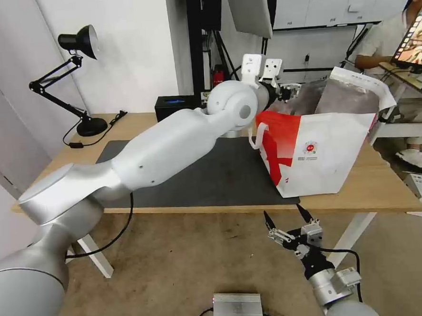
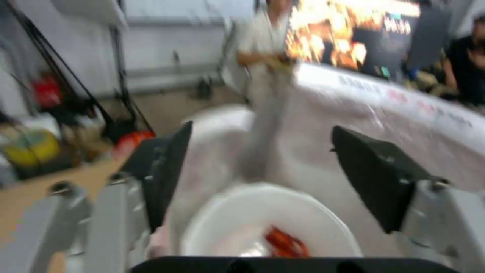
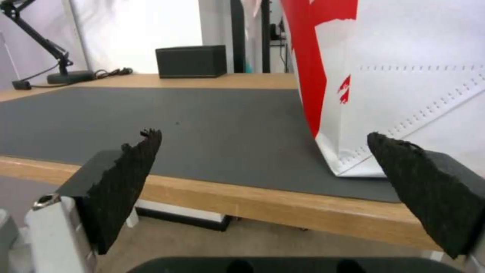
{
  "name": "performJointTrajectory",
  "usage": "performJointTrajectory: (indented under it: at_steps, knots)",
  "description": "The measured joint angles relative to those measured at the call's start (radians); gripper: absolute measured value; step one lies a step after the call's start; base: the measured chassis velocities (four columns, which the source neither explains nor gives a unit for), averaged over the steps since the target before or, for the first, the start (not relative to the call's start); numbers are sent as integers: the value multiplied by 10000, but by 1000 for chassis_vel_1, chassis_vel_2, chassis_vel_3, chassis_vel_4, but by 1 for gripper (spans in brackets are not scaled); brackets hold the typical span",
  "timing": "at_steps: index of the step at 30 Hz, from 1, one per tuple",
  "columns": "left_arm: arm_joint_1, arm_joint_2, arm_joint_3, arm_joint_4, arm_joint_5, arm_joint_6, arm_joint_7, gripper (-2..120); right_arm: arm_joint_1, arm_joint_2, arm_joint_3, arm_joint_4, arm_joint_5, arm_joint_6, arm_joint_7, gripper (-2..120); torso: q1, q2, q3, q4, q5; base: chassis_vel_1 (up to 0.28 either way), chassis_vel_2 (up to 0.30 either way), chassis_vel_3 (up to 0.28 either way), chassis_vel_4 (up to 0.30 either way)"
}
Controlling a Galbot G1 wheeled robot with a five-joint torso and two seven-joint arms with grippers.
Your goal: Pick up the trash from the table and place it into the takeout bag.
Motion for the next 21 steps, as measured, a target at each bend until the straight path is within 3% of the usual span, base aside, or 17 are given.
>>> performJointTrajectory:
  at_steps: [2, 3, 4, 5, 7, 8, 9, 10, 11, 12, 14, 15, 17, 18, 21]
  knots:
    - [430, 608, -220, -478, 616, -594, 187, 91, 0, 0, 0, 0, 0, 0, -1, 100, 0, 0, 0, 2, -2, 0, 0, 0, 0]
    - [430, 608, -220, -478, 616, -594, 187, 91, 0, 0, 0, 0, 0, 0, -1, 100, 0, 0, 0, 2, -2, 0, 0, 0, 0]
    - [1054, 1348, -540, -943, 1319, -1271, 582, 97, 0, 0, 0, 0, 0, 0, 0, 100, 0, 0, 0, -1, -2, 0, 0, 0, 0]
    - [1054, 1348, -540, -943, 1319, -1271, 582, 97, 0, 0, 0, 0, 0, 0, 0, 100, 0, 0, 0, -1, -2, 0, 0, 0, 0]
    - [2476, 2626, -1413, -1604, 2402, -2032, 1248, 99, 0, -1, 0, 0, 0, 0, -1, 100, 1, 0, 2, 2, -4, 0, 0, 0, 0]
    - [2476, 2626, -1413, -1604, 2402, -2032, 1248, 99, 0, -1, 0, 0, 0, 0, -1, 100, 1, 0, 2, 2, -4, 0, 0, 0, 0]
    - [3363, 3189, -2046, -1917, 2907, -2407, 1531, 100, 0, 0, 0, 0, 0, 0, 0, 100, 0, -1, 2, 9, -6, 0, 0, 0, 0]
    - [3616, 3321, -2248, -2003, 3044, -2497, 1617, 100, 0, 0, 0, 0, 0, 0, 0, 100, 0, -1, 2, 10, -7, 0, 0, 0, 0]
    - [4753, 3802, -3204, -2335, 3642, -2826, 1992, 100, 0, 0, 0, 1, 0, 0, -1, 100, 0, -1, 0, 7, -7, 0, 0, 0, 0]
    - [4753, 3802, -3204, -2335, 3642, -2826, 1992, 100, 0, 0, 0, 1, 0, 0, -1, 100, 0, -1, 0, 7, -7, 0, 0, 0, 0]
    - [6381, 4206, -4357, -2626, 4326, -3238, 2423, 100, 0, -1, -1, 1, 0, 0, -2, 100, -1, -1, 1, 1, -5, 0, 0, 0, 0]
    - [6381, 4206, -4357, -2626, 4326, -3238, 2423, 100, 0, -1, -1, 1, 0, 0, -2, 100, -1, -1, 1, 1, -5, 0, 0, 0, 0]
    - [8126, 4473, -5797, -3000, 4861, -3605, 2705, 100, 0, -1, 0, 1, 0, 0, -1, 100, 0, -1, 1, 1, 0, 0, 0, 0, 0]
    - [8126, 4473, -5797, -3000, 4861, -3605, 2705, 100, 0, -1, 0, 1, 0, 0, -1, 100, 0, -1, 1, 1, 0, 0, 0, 0, 0]
    - [10275, 4455, -7224, -3236, 5525, -4258, 3049, 100, 0, 0, 0, 1, 0, 0, -2, 100, -1, 0, -1, 2, 0, 0, 0, 0, 0]
